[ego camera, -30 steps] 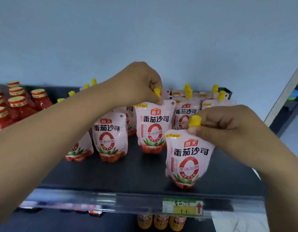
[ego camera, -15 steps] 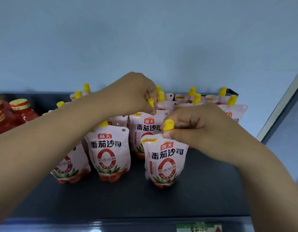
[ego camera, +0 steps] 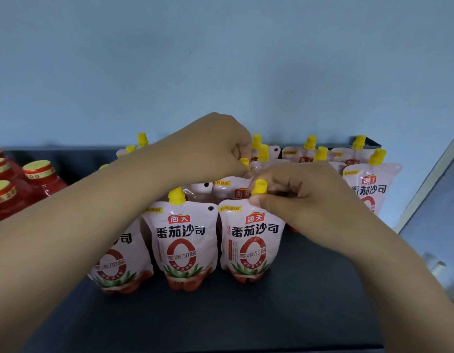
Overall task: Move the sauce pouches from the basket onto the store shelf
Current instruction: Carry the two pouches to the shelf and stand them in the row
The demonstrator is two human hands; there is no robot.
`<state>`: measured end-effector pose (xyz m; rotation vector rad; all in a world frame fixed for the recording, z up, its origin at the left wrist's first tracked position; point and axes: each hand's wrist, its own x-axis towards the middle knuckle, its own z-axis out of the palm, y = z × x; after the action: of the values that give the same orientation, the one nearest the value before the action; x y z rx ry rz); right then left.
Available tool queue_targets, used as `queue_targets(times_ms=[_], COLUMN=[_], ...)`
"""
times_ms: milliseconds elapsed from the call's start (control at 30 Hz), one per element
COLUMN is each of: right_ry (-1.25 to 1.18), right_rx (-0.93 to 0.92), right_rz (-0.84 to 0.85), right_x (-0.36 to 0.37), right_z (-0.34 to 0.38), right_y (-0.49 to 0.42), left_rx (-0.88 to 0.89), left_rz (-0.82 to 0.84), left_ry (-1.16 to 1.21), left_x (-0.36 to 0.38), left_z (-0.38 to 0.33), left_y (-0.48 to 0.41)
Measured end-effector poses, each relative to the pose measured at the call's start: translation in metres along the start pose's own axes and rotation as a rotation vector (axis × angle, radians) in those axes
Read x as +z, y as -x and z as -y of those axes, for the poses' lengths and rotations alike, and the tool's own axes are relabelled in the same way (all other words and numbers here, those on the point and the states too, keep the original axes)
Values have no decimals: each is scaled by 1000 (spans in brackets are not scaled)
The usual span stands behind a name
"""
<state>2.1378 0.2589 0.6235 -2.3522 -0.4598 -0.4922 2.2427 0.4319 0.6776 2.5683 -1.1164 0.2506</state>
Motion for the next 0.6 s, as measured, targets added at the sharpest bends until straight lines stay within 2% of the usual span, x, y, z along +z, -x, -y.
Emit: queue_targets(times_ms=[233, 433, 600], right_ry=[10, -26, 43], right_rx=[72, 161, 231], right_rz=[-49, -70, -88], right_x=[-5, -2, 3], right_z=[9, 12, 18], right_y=[15, 22, 30], left_rx=[63, 49, 7], left_rz=[-42, 30, -3], left_ry=[0, 25, -67], left_x=[9, 6, 6], left_z=[-15, -19, -26], left_y=[-6, -3, 6])
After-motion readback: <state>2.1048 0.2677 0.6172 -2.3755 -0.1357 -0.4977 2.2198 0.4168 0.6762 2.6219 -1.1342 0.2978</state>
